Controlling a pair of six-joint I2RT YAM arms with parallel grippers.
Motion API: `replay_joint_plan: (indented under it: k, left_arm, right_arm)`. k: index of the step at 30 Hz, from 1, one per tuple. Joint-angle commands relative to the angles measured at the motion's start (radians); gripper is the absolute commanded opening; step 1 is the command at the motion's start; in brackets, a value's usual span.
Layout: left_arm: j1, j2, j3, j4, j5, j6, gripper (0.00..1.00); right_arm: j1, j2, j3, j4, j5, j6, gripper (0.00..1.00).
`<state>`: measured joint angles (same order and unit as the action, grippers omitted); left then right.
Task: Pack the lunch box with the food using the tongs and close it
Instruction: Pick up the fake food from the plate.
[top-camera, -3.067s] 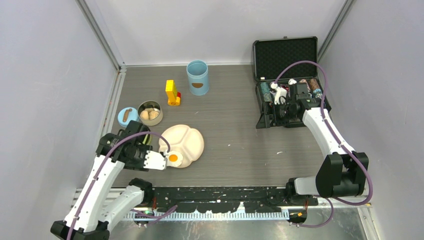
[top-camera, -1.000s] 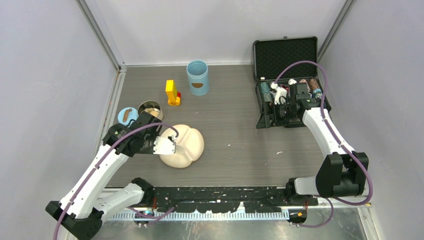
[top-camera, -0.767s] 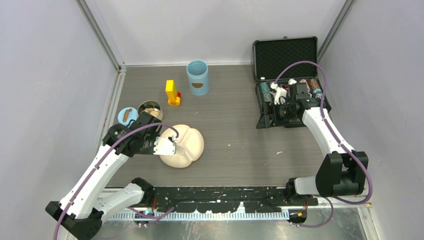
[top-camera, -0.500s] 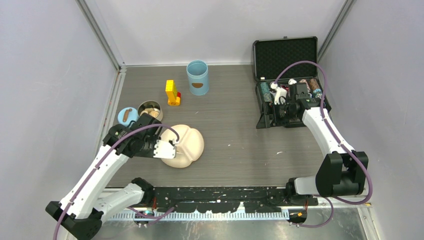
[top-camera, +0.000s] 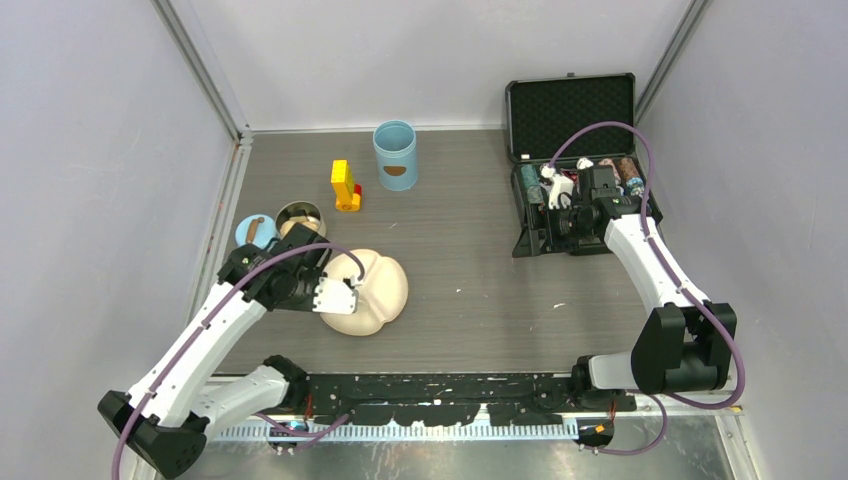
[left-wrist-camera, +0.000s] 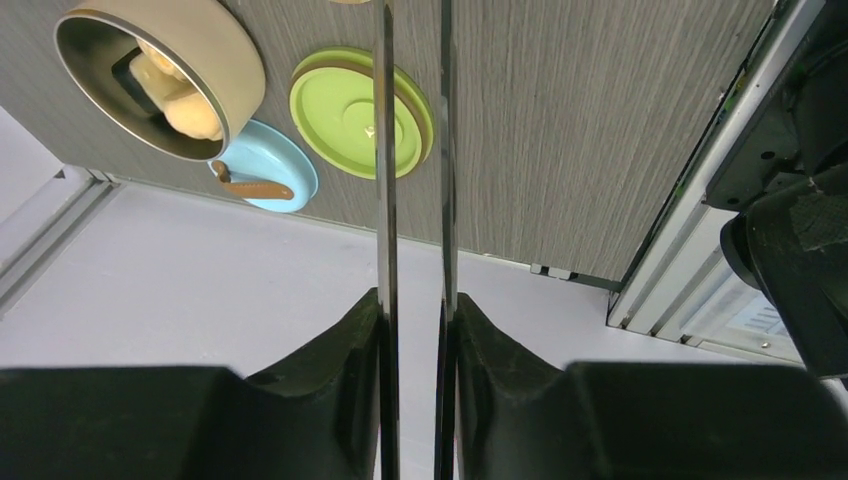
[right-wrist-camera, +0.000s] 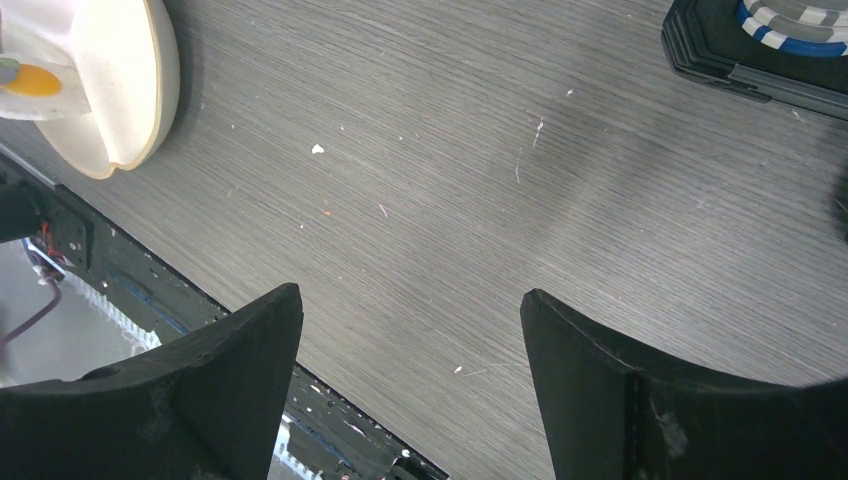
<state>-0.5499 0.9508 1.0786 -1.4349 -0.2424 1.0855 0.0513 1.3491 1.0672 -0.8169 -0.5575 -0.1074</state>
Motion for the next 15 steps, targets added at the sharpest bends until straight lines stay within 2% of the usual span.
replay_joint_plan:
  k: [1,3,5,15]
  left_arm:
    - [-0.005,0.008,-0.007,0.049,0.004,0.005,0.24]
    - [-0.005,0.011,0.008,0.044,0.005,-0.010,0.11]
    - [-0.005,0.011,0.041,0.021,0.016,-0.026,0.02]
    - [-0.005,0.002,0.233,-0.036,0.018,-0.078,0.00]
  right_arm:
    - [0.002,0.004,0.020,0.010,0.010,-0.016,0.85]
    - [0.003,0.004,0.022,0.010,0.011,-0.015,0.85]
    - [0.003,0.001,0.023,0.007,0.010,-0.015,0.85]
    - [0.003,-0.005,0.077,-0.030,0.000,-0.023,0.85]
